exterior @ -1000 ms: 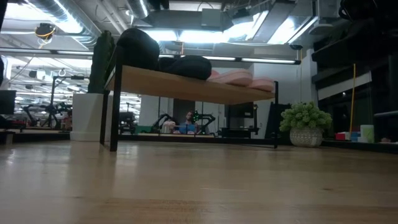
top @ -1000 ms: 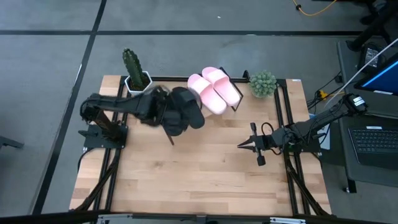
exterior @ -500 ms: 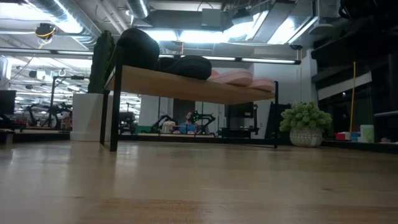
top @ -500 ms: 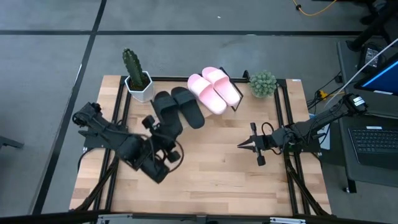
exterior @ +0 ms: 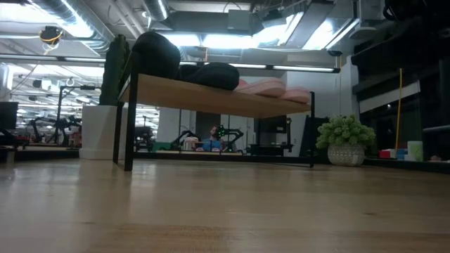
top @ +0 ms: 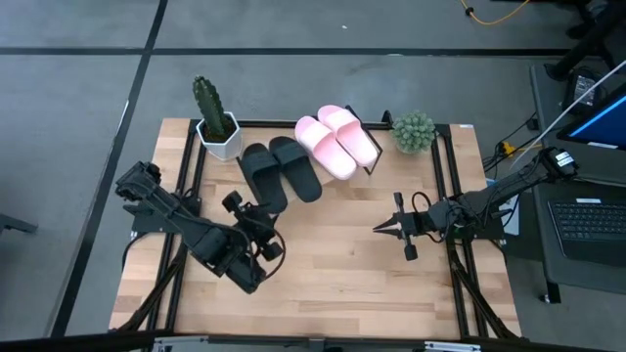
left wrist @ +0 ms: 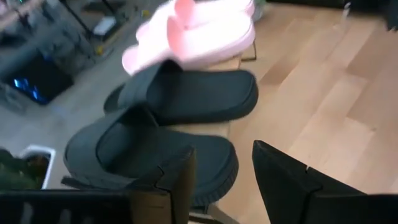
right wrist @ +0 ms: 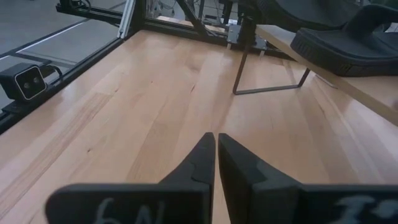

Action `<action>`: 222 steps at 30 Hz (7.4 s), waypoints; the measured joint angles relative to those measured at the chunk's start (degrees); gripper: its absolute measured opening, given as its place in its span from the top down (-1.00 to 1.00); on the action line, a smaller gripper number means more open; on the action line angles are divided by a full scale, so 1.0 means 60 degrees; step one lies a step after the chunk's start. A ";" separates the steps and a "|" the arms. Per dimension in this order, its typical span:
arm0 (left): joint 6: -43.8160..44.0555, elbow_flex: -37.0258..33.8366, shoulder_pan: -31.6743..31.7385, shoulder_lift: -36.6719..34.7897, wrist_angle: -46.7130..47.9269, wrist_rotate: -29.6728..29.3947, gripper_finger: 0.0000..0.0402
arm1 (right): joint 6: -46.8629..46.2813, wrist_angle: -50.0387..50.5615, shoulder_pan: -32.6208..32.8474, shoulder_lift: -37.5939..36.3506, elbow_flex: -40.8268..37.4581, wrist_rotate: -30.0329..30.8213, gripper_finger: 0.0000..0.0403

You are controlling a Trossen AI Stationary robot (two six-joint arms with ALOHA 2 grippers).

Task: Pick and place slides into the shelf
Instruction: Put the black slides on the shelf

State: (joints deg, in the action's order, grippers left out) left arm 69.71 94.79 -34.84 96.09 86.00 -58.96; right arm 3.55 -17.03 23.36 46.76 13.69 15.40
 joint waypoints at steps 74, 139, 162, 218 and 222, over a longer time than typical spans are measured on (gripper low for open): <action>-0.1475 -0.0657 0.1935 0.0004 0.0089 0.4086 1.00 | -0.0008 -0.0125 -0.0001 0.0000 0.0000 0.0001 0.88; 0.3073 -0.3011 -0.3071 -0.0965 -0.0070 -0.1267 1.00 | 0.0522 -0.1137 0.0003 -0.0007 0.0000 0.0002 0.88; 0.1376 -0.5240 0.0749 -0.3602 -0.0806 0.0738 1.00 | 0.0961 -0.1251 0.0000 -0.0004 0.0000 0.0004 0.88; -0.3639 -0.5164 0.4076 -0.4428 -0.3526 0.2733 1.00 | 0.0925 -0.1225 0.0003 0.0000 0.0000 0.0004 0.88; -0.3690 -0.5160 0.4329 -0.4206 -0.3519 0.2718 1.00 | 0.0912 -0.1246 -0.0001 0.0000 0.0000 0.0004 0.88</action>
State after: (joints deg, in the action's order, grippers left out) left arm 47.57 63.83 -8.87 70.86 64.88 -42.65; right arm 9.03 -24.51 23.35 46.76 13.69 15.42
